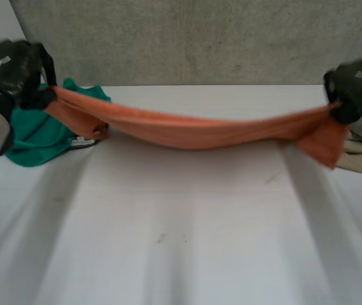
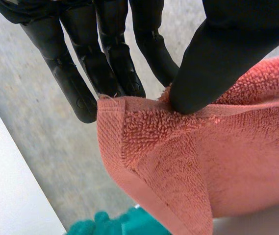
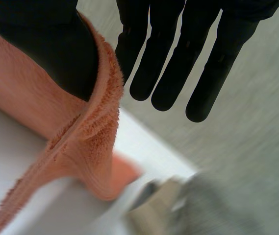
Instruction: Fold the laundry.
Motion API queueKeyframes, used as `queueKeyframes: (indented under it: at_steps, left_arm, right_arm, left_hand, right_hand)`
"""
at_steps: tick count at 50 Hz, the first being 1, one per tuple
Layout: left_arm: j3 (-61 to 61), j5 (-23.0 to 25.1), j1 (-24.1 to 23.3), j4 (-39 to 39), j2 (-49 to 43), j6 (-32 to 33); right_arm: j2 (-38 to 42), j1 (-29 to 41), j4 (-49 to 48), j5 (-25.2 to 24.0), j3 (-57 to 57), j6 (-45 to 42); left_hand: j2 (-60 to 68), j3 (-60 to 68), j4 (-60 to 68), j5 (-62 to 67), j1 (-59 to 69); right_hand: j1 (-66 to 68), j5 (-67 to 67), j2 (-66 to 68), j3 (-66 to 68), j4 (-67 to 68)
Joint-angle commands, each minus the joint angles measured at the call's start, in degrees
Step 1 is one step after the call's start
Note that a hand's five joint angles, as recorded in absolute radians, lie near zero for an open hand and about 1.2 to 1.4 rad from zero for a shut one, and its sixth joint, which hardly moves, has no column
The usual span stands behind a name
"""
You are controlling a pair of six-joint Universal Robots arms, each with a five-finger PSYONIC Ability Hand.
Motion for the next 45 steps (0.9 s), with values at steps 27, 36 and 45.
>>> queueKeyframes:
  at_steps: [27,36,45]
  left_arm:
    - [33.7,-0.5,-5.3,-5.4,-28.0,14.5]
    - [29.8,-10.6,-5.6,19.8,-19.0,8.6]
    - [16.9,-9.2,-4.9,19.5,-16.5,7.9]
  right_arm:
    - [22.6,7.5,-1.6,14.0,-26.8,-28.6]
    - [10.8,7.6,-43.6,13.0,-17.1,-26.9]
    - [9.7,6.9,-36.2,6.4,-8.4,-26.8]
  left_hand:
    - [11.2,11.4,11.1,13.8,14.0]
    - [11.2,11.4,11.1,13.8,14.0]
    - [11.2,11.4,11.1,13.8,14.0]
  right_hand:
    - [14.8,13.8,12.3,11.9,11.4]
    - [14.8,13.8,12.3,11.9,11.4]
    - [14.8,13.8,12.3,11.9,11.4]
